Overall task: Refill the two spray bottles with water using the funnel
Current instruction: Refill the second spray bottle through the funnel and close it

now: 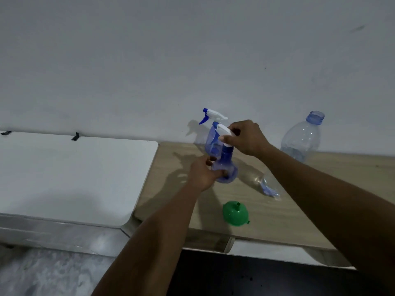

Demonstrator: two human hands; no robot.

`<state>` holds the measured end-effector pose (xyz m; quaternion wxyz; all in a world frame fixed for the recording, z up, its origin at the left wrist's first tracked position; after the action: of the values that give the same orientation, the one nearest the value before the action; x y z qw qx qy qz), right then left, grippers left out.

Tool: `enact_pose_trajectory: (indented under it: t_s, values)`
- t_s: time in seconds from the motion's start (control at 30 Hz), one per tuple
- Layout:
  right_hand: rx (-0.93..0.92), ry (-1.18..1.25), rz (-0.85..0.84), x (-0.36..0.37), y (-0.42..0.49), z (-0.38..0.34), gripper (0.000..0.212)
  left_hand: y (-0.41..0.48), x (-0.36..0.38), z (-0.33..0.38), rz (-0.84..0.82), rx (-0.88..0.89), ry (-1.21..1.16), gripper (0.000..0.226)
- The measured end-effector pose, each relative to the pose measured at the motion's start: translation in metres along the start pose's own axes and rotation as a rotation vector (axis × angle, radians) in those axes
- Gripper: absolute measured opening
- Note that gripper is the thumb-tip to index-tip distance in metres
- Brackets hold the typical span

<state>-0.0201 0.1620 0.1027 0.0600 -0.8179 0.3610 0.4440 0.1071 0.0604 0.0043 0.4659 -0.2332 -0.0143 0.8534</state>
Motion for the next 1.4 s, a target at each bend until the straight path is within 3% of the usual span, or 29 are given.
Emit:
enact_pose_trajectory:
  t_s: [0.07,0.2,0.5,0.7,0.97,1.23,1.4]
  values:
    - [-0.018,-0.11,-0.035,-0.013,0.015,0.0,0.028,0.013,0.011,0.006,0.063,0.042,-0.028,0.029]
    - [-0.007,-0.244,-0.133,-0.026,0.039,0.01,0.028,0.035,0.029,0.017,0.098,0.087,0.139,0.055]
    - [0.054,-0.574,-0.169,-0.02,0.069,0.055,0.024,0.077,0.077,0.013,-0.176,0.067,0.369,0.073]
    - [0.149,-0.577,-0.166,-0.006,0.079,0.079,0.02,0.107,0.094,0.008,-0.259,-0.001,0.409,0.082]
    - [0.137,-0.561,-0.133,0.016,0.085,0.1,0.014,0.131,0.102,0.001,-0.319,-0.061,0.502,0.09]
    - [0.154,-0.493,-0.067,0.021,0.088,0.113,0.025,0.14,0.099,0.005,-0.309,-0.043,0.557,0.086]
    - [0.19,-0.417,-0.027,0.021,0.075,0.108,0.05,0.128,0.092,0.005,-0.279,-0.007,0.544,0.078]
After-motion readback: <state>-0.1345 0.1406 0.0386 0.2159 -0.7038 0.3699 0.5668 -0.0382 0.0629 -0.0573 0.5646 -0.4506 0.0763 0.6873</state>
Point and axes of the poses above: each hand's wrist, its own y-axis towards the middle knuckle, its own x-axis out of the palm, z = x × y, the point moved 3 cm from there along y, towards the middle knuckle, and after that the axes turned 9 degrees about -x, right-handed, at the moved point
